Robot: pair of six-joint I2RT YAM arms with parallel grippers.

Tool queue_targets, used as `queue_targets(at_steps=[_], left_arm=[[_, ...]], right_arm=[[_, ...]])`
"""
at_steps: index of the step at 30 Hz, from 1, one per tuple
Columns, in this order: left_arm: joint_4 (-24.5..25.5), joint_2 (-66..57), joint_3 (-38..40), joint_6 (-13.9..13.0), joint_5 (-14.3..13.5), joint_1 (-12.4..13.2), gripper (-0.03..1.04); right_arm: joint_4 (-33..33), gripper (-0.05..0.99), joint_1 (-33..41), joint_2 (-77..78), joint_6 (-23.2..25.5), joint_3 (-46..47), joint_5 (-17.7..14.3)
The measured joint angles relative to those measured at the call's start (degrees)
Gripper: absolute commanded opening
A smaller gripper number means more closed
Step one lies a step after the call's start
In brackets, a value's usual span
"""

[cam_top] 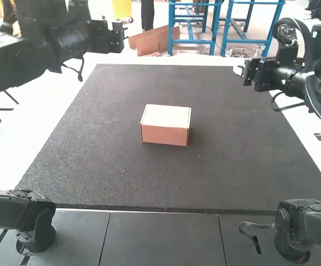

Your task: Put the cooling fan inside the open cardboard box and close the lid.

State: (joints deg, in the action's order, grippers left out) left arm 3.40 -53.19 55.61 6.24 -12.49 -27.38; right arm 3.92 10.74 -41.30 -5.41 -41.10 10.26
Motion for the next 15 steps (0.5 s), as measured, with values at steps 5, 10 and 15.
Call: queue_targets(at_steps=[5,10,15], left_arm=[[-1.9,14.1,-13.8,-0.9,-0.5,0.0,0.97],[-3.3,25.6,-24.2,-1.1,-1.4,0.0,0.97],[-5.8,35.8,-32.9,-1.1,-1.7,0.0,0.97]], right_arm=[[-3.8,0.92,-0.4,12.9,1.0,8.4,-2.3],[-4.3,0.92,-0.4,23.6,1.4,14.9,-4.4],[-5.9,0.92,-0.4,33.1,1.5,20.9,-7.0]])
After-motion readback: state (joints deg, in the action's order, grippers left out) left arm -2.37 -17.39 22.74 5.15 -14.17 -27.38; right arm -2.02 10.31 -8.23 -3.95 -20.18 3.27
